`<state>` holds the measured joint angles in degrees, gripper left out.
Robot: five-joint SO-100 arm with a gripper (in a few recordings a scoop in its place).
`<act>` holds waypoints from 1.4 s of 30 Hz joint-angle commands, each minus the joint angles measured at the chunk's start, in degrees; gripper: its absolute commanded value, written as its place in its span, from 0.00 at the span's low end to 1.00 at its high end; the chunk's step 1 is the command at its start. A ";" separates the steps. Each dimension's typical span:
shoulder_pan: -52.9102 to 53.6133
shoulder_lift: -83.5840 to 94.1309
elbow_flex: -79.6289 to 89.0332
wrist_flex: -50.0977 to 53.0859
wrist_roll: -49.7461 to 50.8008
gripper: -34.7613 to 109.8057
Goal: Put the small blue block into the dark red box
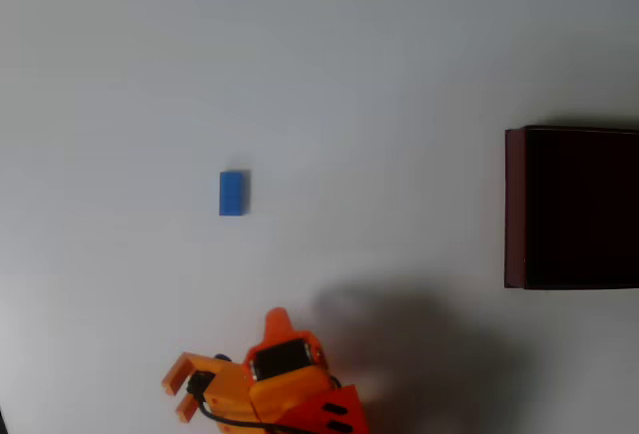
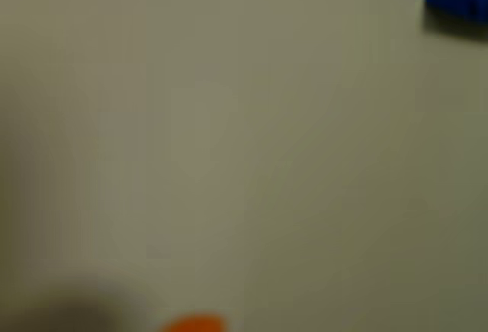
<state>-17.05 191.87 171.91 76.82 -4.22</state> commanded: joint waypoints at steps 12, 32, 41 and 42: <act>0.09 0.26 0.35 0.26 0.62 0.24; 5.54 0.53 -5.71 0.26 46.32 0.24; 3.52 -20.13 -18.28 3.78 82.53 0.32; 2.46 -23.38 -20.21 4.83 86.92 0.33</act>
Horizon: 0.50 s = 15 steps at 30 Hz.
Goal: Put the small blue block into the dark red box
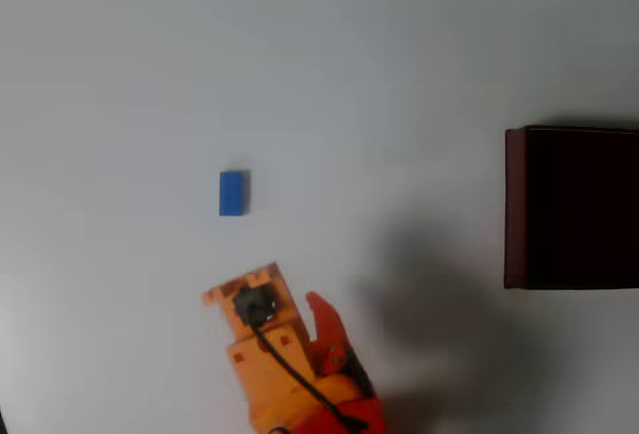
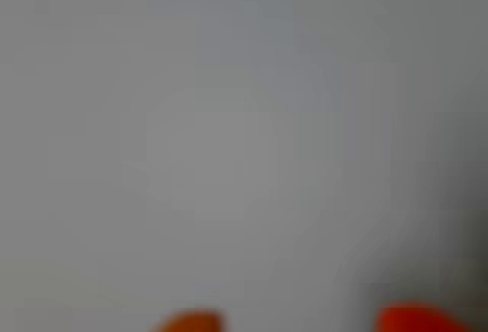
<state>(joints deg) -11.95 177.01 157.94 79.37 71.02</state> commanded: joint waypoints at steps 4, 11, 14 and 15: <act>-6.77 -13.89 -8.61 1.58 25.14 0.37; -11.95 -22.59 -7.47 -4.66 40.25 0.38; -12.92 -29.71 -10.20 -6.68 43.24 0.39; -13.18 -31.90 -11.07 -7.56 43.95 0.39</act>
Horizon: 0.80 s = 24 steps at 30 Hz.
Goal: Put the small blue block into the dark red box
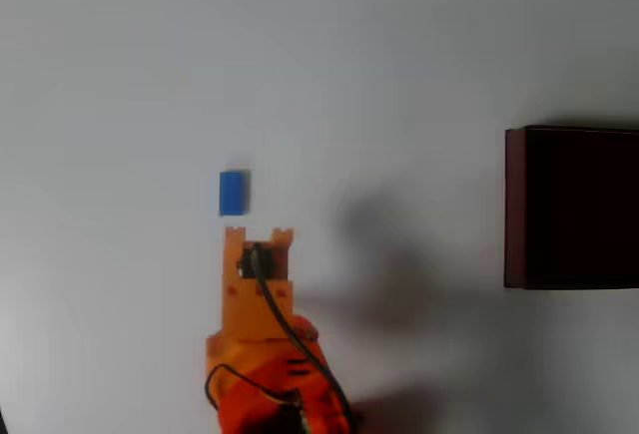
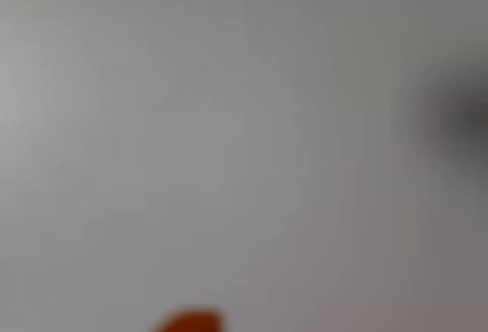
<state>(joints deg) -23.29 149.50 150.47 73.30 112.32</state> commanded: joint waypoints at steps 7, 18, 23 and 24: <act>-4.31 -20.13 -9.05 -10.28 7.21 0.39; -2.64 -35.42 -18.90 -12.74 4.66 0.39; -3.08 -38.06 -20.39 -13.97 5.36 0.39; -3.16 -38.50 -20.65 -14.33 5.45 0.39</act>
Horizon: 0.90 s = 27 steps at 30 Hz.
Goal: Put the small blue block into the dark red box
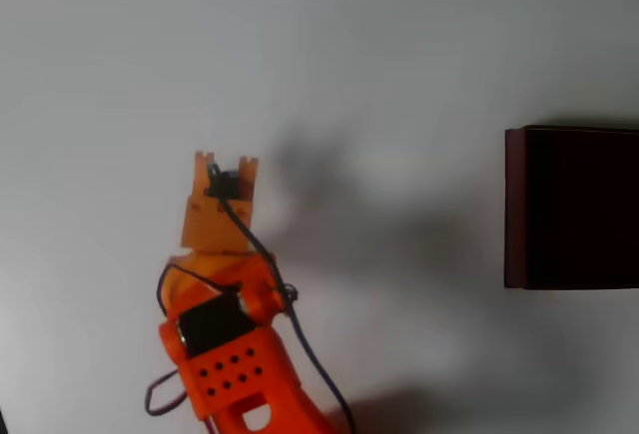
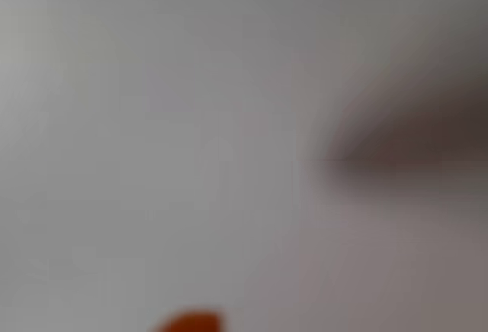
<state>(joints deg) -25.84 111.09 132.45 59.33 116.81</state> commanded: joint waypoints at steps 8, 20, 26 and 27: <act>-0.44 -3.25 -4.75 -2.20 0.79 0.39; 0.35 -9.67 -8.70 -4.13 -1.14 0.39; 1.05 -12.22 -10.90 -4.66 -2.64 0.39; 1.23 -12.57 -11.16 -4.75 -2.81 0.39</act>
<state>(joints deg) -24.79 98.26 123.66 53.88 114.52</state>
